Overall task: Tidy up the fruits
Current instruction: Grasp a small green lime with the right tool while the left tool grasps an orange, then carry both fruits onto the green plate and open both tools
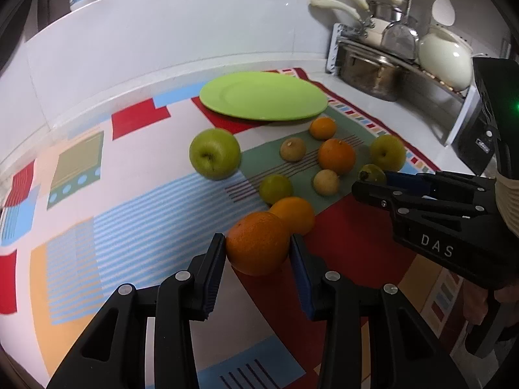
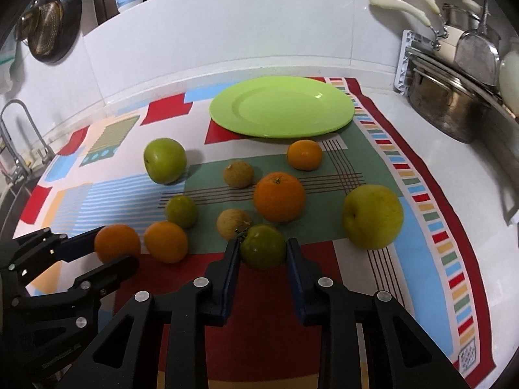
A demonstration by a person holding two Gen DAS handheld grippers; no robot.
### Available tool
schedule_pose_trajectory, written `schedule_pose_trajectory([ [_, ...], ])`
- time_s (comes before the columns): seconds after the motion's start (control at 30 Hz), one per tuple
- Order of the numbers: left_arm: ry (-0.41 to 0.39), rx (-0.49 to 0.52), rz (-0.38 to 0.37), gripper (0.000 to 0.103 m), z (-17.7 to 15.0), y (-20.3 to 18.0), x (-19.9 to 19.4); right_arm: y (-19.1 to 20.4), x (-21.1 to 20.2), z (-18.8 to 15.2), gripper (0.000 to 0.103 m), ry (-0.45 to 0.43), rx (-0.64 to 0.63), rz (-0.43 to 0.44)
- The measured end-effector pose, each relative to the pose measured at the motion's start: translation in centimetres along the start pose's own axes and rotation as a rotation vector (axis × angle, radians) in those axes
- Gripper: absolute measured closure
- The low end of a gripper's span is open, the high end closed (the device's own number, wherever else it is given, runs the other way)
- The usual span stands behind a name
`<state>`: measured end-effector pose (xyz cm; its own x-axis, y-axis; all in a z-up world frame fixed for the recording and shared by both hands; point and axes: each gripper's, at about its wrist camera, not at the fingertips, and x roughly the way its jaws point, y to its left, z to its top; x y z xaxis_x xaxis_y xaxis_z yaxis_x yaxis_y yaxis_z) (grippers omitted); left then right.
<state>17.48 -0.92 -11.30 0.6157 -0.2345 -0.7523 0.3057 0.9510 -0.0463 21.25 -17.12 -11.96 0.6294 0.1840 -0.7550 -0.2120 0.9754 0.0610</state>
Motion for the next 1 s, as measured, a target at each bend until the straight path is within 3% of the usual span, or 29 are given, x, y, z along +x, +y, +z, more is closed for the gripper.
schedule_pose_trajectory([
  [0.63,-0.130,0.138,-0.106,0.063,5.8,1.7,-1.6,2.0,-3.2,3.4,0.073,-0.106,0.074,-0.090],
  [1.0,-0.160,0.128,-0.083,0.063,10.2,1.7,0.1,0.9,-2.2,7.8,0.074,-0.137,0.013,-0.084],
])
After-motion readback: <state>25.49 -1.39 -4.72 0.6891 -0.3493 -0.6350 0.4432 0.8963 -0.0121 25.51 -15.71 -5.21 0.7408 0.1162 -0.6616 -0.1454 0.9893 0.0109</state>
